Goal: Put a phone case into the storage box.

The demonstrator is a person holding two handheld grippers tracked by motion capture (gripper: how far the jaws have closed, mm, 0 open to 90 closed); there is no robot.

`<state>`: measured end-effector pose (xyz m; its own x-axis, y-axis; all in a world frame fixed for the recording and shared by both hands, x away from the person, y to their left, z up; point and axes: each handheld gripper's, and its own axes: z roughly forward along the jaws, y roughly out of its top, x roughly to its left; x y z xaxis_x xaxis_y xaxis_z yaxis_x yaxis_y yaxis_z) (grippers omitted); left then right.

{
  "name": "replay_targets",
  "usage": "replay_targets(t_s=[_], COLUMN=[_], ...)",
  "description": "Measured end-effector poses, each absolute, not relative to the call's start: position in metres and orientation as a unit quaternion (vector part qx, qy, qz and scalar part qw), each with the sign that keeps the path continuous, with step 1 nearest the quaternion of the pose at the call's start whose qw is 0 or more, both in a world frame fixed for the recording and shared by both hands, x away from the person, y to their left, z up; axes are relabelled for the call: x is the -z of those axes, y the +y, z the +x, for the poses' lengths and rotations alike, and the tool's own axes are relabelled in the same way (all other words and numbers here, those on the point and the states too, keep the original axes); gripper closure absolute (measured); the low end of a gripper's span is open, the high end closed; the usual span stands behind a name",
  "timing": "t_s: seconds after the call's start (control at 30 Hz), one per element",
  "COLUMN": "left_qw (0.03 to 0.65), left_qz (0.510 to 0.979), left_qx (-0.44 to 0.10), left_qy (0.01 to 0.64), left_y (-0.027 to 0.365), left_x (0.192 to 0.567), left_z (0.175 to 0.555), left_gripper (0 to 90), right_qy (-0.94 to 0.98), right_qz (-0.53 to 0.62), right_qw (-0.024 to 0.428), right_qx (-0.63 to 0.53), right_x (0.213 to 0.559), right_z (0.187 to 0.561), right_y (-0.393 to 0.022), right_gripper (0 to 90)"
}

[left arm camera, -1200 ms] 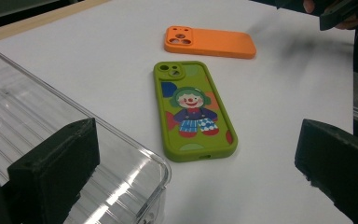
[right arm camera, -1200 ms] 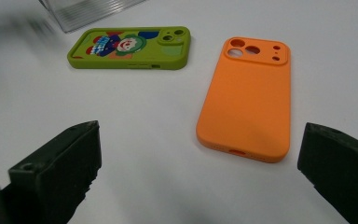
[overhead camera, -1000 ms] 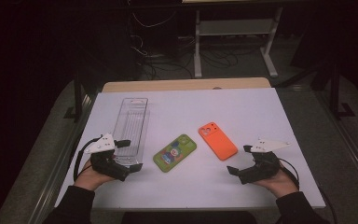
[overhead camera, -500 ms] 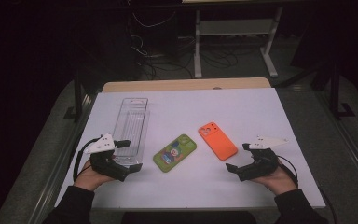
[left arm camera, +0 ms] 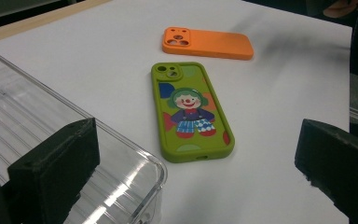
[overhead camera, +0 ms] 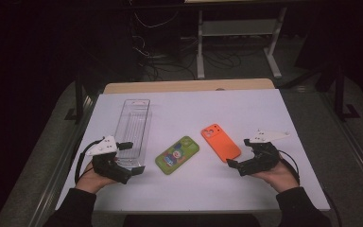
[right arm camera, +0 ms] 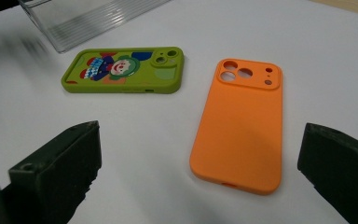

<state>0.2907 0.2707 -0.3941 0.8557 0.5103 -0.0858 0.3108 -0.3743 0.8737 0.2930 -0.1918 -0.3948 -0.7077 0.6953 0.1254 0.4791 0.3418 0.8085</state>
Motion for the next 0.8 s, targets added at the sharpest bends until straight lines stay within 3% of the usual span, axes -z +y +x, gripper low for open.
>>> replay_targets(t_s=[0.8], left_qw=[0.494], left_qz=[0.826], left_qx=[-0.097], left_qy=[0.251], left_y=[0.271], left_x=[0.395], left_z=[0.292], left_gripper=[0.0], right_qy=[0.81], right_qz=[0.374], right_qw=[0.127], right_qx=[-0.433], right_x=[0.377], right_z=[0.321], right_y=[-0.184], right_gripper=[0.0])
